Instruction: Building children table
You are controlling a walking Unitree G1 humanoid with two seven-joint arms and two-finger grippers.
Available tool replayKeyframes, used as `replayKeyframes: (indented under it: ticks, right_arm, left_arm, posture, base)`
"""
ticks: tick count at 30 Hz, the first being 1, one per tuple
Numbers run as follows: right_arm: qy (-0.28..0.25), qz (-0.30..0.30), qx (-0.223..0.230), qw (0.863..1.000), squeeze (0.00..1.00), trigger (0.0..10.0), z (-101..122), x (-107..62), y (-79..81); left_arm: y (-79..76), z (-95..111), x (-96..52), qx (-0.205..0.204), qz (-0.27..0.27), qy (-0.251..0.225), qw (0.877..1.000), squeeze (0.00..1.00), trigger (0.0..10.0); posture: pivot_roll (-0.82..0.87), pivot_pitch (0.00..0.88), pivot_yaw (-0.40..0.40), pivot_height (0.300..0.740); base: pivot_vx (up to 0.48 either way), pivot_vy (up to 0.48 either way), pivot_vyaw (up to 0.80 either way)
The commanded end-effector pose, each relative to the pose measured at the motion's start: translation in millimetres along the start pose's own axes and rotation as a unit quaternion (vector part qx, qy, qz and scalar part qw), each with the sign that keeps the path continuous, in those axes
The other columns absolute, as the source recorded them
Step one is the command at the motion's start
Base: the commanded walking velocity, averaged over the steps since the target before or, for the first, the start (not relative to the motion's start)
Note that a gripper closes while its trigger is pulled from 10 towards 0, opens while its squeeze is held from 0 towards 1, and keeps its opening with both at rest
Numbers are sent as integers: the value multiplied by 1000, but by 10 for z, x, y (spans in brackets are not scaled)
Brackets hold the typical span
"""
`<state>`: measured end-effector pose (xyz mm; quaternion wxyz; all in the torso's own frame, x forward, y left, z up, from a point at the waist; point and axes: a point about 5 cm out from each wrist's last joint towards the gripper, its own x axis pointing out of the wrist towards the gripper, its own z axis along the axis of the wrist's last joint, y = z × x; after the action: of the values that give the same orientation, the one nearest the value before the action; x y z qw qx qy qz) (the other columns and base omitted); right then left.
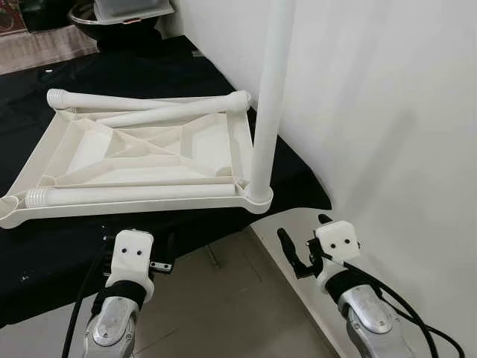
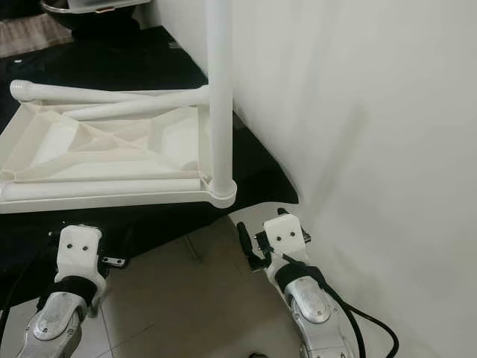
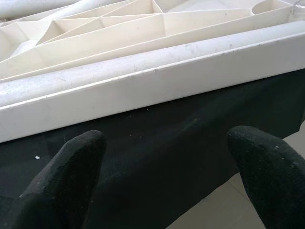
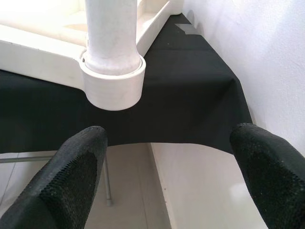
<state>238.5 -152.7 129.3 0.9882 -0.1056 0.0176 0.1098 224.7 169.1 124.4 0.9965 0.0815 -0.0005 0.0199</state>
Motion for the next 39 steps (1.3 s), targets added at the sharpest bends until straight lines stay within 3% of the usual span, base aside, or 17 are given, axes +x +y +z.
replayKeyframes:
  ticks: [1, 39]
  right_arm:
    - [4, 3, 16, 1000, 0, 10000, -38, 24, 42]
    - [6, 3, 29, 1000, 0, 10000, -70, 90, 99]
  left_arm:
    - [29, -73, 22, 12, -6, 19, 1000, 0, 10000]
    - [62, -150, 146, 12, -27, 41, 999, 0, 10000]
  posture:
    - [-58, 155, 12, 740]
    - [-82, 106, 76, 740]
  base:
    - [0, 0, 0]
    - [0, 0, 0]
